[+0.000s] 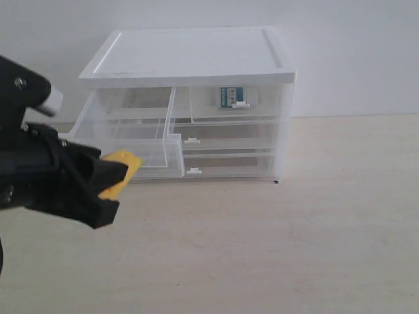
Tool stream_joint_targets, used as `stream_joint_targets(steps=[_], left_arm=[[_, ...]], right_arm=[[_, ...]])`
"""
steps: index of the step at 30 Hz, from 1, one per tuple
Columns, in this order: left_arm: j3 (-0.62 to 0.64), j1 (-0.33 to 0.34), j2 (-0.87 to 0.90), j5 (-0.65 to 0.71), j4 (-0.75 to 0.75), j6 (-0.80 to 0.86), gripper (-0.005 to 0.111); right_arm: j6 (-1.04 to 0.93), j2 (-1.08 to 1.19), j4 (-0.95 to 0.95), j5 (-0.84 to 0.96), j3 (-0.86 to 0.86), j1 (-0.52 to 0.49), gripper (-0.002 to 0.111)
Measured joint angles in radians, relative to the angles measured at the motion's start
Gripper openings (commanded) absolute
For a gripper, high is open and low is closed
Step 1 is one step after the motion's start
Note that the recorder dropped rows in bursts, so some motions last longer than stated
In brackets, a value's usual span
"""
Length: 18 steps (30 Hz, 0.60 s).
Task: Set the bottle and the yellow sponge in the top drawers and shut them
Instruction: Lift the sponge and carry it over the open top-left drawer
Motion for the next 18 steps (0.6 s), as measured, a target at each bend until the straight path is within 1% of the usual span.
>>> stream_joint_targets(steps=[3,6,14,16,18], left_arm=[[-0.078,0.000,-0.008,0.026,0.002,0.083,0.004],[-0.164,0.000,0.004,0.086,0.016,0.211,0.004],[-0.381,0.002,0.147,0.234,0.026,0.602,0.004],[-0.427,0.025,0.199,0.258,-0.005,0.691,0.004],[-0.468,0.063,0.248,0.265,-0.078,0.795,0.004]], right_arm=[[0.000,0.000,0.000,0.000,0.000,0.000,0.000],[0.000,0.000,0.000,0.000,0.000,0.000,0.000],[0.000,0.000,0.000,0.000,0.000,0.000,0.000],[0.000,0.000,0.000,0.000,0.000,0.000,0.000],[0.000,0.000,0.000,0.000,0.000,0.000,0.000]])
